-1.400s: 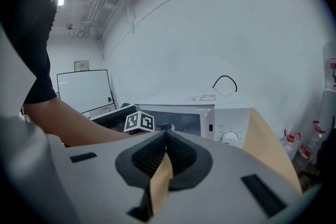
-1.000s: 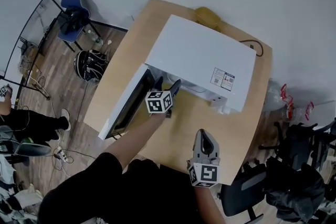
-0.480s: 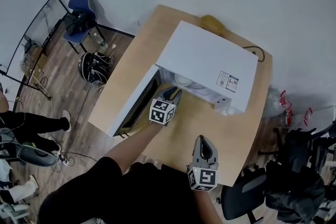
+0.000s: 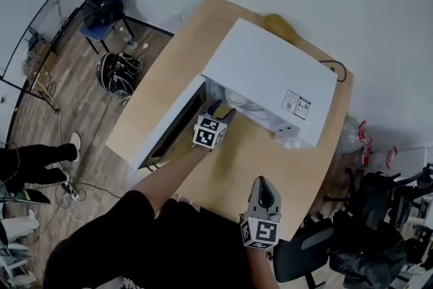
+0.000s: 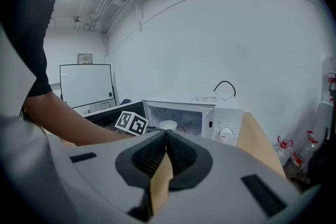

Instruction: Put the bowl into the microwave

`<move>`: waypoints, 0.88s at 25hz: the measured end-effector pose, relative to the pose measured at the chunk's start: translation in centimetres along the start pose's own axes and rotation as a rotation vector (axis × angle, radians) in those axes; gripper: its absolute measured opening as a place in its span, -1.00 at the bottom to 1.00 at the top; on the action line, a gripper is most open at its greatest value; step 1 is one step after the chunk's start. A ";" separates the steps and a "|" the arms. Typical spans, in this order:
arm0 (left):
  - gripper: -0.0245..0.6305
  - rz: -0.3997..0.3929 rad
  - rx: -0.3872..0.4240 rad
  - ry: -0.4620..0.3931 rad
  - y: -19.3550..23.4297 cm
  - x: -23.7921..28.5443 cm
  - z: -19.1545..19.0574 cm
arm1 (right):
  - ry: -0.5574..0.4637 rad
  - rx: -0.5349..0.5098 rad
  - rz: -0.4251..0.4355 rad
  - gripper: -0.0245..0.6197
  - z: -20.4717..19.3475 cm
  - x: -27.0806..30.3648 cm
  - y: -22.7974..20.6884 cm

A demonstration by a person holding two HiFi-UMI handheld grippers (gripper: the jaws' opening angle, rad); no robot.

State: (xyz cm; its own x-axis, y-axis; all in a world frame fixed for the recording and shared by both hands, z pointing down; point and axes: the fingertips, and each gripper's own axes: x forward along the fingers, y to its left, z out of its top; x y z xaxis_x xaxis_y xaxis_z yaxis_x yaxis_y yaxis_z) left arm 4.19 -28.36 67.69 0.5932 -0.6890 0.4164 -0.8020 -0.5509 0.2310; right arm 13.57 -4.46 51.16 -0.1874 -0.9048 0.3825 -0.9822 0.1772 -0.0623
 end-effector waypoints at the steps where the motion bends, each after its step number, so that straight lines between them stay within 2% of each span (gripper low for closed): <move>1: -0.25 0.002 0.002 -0.003 0.1 0.1 0.1 | 0.005 -0.001 0.000 -0.74 -0.2 0.1 -0.2; 7: -0.25 0.007 -0.002 0.012 0.1 1.2 0.0 | 0.016 0.008 -0.001 -0.74 -0.4 0.6 -1.0; 22: -0.25 0.001 0.054 0.039 -0.3 2.9 0.3 | 0.026 0.026 0.005 -0.74 -0.9 1.6 -2.5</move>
State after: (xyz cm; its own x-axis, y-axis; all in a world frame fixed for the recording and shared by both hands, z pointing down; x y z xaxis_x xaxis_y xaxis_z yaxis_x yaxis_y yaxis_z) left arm 6.24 -30.35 68.57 0.5886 -0.6710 0.4508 -0.7968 -0.5758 0.1833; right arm 15.73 -6.03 52.79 -0.1923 -0.8933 0.4062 -0.9813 0.1711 -0.0882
